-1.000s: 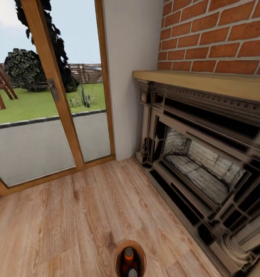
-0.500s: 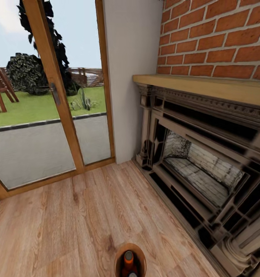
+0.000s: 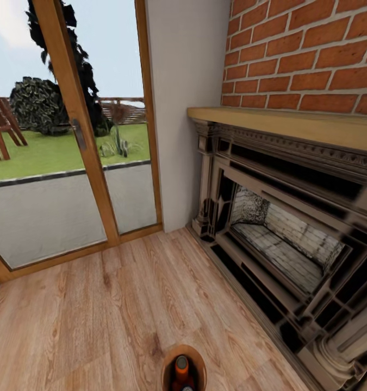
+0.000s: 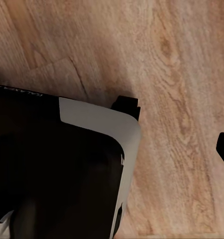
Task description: Put the three can of soda from the living room inside the tash can in the kitchen.
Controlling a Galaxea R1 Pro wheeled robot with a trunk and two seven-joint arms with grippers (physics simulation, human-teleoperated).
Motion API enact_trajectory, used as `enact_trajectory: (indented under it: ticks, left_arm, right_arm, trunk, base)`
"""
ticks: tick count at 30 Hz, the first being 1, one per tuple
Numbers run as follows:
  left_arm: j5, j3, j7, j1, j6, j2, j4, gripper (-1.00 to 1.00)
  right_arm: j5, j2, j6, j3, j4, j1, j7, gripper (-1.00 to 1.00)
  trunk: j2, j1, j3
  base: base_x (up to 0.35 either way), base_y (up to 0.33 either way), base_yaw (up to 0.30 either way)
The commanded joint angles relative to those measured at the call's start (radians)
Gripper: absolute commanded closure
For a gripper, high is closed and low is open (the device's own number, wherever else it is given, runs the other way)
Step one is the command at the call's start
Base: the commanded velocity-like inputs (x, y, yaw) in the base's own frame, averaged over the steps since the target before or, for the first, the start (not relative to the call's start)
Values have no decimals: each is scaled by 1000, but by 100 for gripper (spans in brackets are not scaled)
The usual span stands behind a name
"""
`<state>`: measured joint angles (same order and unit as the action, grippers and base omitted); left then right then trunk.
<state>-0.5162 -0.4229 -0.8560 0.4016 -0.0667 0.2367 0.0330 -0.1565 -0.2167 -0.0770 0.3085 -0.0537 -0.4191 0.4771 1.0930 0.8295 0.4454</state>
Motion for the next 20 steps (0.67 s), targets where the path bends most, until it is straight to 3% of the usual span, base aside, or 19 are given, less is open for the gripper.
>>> enact_trajectory:
  ticks: [1,8,20]
  left_arm:
    - [0,-1,0,-2,0,0,0,-100]
    - [0,0,0,-10,-2,0,0,-100]
    - [1,0,0,-11,-2,-3,1,-100]
  right_arm:
    - [0,2,0,0,0,3,0,-100]
    - [-1,47,0,0,0,46,0,-100]
    - [-2,54,0,0,0,84,0,-100]
  trunk:
    - [0,0,0]
    - [0,0,0]
    - [0,0,0]
  base:
    - [0,0,0]
    - [0,0,0]
    - [0,0,0]
